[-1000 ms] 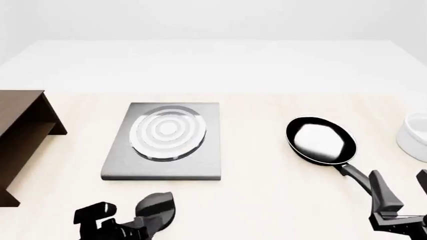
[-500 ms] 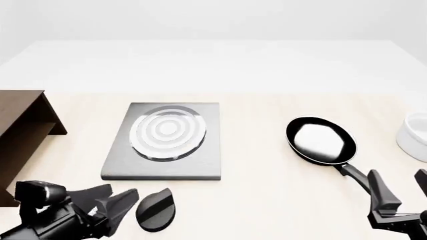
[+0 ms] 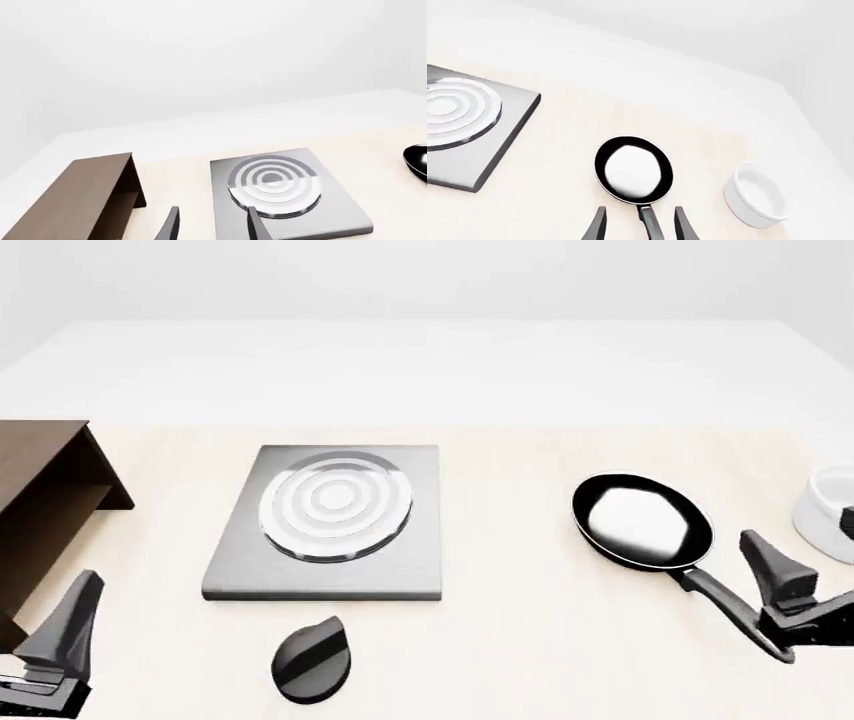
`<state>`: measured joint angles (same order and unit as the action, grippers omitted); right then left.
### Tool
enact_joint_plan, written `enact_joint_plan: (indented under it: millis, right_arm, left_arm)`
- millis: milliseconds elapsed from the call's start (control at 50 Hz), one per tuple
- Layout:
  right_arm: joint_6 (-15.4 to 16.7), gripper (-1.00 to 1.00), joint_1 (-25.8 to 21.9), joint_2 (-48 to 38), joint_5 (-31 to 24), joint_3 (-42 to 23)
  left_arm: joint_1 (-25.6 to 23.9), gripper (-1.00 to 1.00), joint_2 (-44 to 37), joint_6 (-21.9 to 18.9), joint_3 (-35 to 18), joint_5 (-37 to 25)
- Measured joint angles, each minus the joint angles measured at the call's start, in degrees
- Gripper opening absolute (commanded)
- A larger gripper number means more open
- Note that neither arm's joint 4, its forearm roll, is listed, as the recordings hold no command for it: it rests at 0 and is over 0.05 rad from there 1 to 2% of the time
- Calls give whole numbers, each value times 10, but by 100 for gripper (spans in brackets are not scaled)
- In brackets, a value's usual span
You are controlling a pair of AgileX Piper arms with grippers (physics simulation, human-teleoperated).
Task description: Turn on the stove and put the frying pan on it.
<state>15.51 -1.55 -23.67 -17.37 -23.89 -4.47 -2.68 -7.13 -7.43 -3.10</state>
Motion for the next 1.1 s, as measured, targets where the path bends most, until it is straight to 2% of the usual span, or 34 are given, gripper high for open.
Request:
enact_joint_plan:
  millis: [120, 280, 540, 1100]
  right_arm:
    - [41, 100, -2, -76, -39, -56]
    - [86, 100, 5, -151, -46, -84]
    - [139, 100, 37, -247, 44, -27]
    - [188, 100, 90, -350, 185, 53]
  left_arm:
    - [17, 100, 12, -4, 15, 5]
    - [31, 100, 20, 1, 25, 7]
    - [42, 100, 25, 4, 29, 12]
    - [53, 100, 27, 5, 27, 19]
